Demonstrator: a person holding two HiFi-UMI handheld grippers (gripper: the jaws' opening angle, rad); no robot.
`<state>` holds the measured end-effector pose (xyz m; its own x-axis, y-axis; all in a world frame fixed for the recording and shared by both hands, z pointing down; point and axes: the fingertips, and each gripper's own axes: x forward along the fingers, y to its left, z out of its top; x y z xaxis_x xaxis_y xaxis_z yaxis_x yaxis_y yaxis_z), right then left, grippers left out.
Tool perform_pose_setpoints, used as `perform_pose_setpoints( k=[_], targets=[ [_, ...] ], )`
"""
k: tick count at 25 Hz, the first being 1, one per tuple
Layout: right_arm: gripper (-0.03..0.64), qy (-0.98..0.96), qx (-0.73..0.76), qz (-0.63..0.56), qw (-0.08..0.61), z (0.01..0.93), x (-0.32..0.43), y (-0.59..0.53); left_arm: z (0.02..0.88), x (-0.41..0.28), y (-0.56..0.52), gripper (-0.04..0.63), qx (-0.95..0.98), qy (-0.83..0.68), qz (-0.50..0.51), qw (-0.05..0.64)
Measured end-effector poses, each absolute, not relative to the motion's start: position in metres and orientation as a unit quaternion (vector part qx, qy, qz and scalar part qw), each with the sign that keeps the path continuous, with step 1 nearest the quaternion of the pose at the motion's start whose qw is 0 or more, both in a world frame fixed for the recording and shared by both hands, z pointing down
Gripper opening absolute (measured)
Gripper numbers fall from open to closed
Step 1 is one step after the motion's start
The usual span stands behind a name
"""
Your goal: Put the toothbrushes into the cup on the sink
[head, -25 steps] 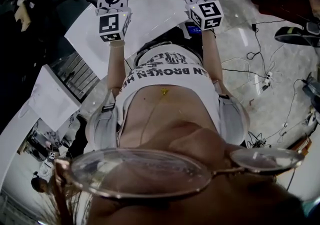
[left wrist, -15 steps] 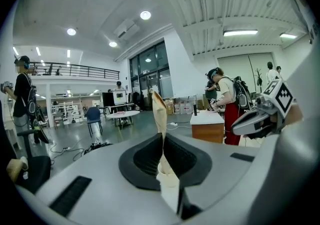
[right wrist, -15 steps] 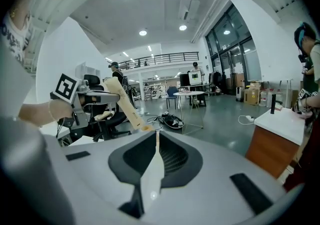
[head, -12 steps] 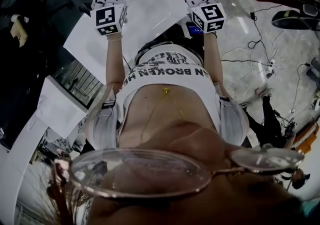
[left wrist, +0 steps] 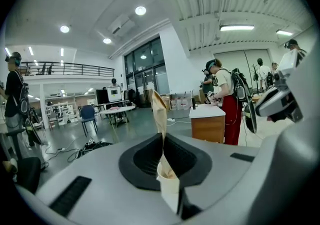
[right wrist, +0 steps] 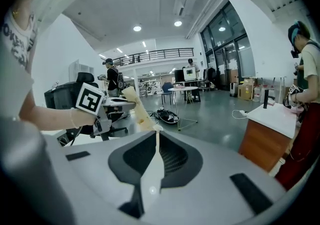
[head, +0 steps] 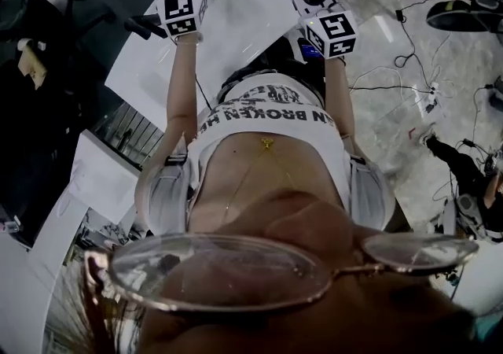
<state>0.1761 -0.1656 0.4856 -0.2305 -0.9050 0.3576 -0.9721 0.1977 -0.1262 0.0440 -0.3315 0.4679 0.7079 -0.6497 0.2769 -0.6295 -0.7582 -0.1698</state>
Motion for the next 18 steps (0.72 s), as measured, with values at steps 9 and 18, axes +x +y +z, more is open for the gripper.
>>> perform_pose_setpoints(
  k=[9,18],
  targets=[
    [0.038,-0.74,0.638,0.189,0.095,0.5,0.191,-0.158,0.537,0.064,-0.344,0.021,-0.92,0.319,-0.225,0.044],
    [0.038,-0.732,0.646,0.195,0.094,0.502,0.194,-0.157,0.564,0.068,-0.341,0.021,-0.921,0.297,-0.252,0.033]
  ],
)
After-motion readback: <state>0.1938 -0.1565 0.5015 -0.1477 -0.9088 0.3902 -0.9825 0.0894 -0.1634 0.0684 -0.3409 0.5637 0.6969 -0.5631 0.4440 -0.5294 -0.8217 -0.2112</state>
